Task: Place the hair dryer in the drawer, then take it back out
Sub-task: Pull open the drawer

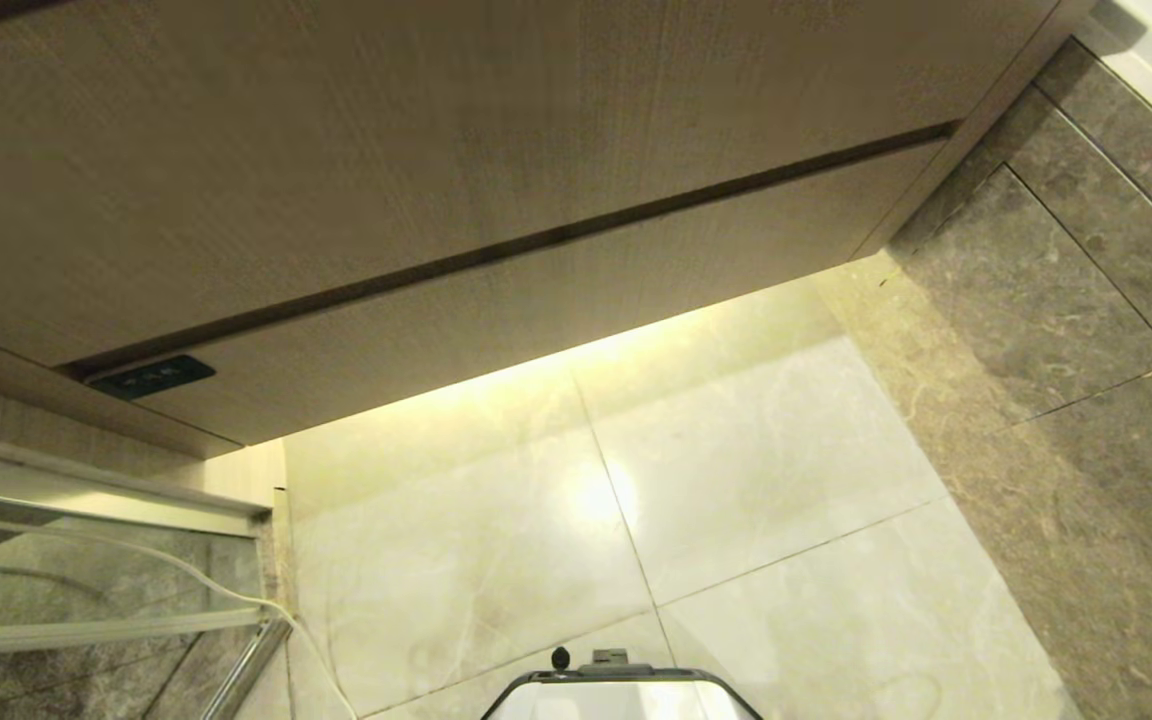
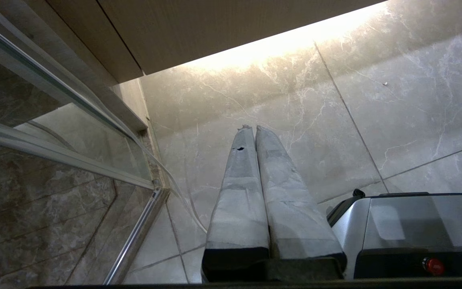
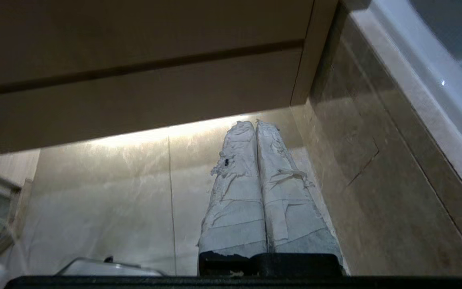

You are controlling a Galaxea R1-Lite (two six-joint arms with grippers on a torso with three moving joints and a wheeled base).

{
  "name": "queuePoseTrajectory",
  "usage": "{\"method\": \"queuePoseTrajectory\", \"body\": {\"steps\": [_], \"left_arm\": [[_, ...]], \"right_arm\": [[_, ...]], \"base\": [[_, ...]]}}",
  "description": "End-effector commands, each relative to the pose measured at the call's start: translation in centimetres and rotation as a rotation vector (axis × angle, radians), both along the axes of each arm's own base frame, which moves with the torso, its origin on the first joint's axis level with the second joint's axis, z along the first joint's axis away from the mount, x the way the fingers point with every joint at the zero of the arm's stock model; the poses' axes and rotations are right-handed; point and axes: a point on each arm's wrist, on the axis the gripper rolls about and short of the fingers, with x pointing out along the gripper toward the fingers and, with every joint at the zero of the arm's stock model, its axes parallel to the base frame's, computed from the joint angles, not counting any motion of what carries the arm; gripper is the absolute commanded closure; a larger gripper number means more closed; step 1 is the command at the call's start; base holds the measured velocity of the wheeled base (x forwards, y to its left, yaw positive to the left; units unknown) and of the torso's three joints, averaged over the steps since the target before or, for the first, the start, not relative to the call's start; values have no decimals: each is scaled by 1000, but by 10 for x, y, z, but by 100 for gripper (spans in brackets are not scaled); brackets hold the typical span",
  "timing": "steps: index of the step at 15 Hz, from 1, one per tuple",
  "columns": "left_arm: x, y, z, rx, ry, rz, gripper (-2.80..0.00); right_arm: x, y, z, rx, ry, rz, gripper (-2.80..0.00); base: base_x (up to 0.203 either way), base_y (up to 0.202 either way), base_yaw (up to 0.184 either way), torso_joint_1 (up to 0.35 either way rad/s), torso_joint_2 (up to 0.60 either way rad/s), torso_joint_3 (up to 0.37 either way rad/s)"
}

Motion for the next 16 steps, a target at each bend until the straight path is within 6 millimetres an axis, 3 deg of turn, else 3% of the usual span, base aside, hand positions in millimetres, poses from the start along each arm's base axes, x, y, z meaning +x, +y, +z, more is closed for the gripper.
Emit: {"method": "queuePoseTrajectory", "body": {"steps": [1,3,5,7,10,13,16], "left_arm": [[0,0,0,0,-1,0,0],[0,0,0,0,0,0,0],[0,0,0,0,-1,0,0],[0,0,0,0,0,1,0],[0,0,0,0,0,0,0],[0,0,0,0,0,0,0],[0,0,0,0,1,0,0]], "right_arm": [[68,9,64,-30,255,30,0],[123,16,90,-4,425,169,0],[175,34,99,54,596,332,0],[235,58,96,35,708,396,0],[322,94,82,-17,715,489,0],[379,121,49,-183,724,698,0],[409,130,24,-365,685,756,0]], "base": [[0,0,0,0,0,0],[0,0,0,0,0,0],[0,0,0,0,0,0],[0,0,0,0,0,0],[0,0,0,0,0,0],[0,0,0,0,0,0],[0,0,0,0,0,0]]}}
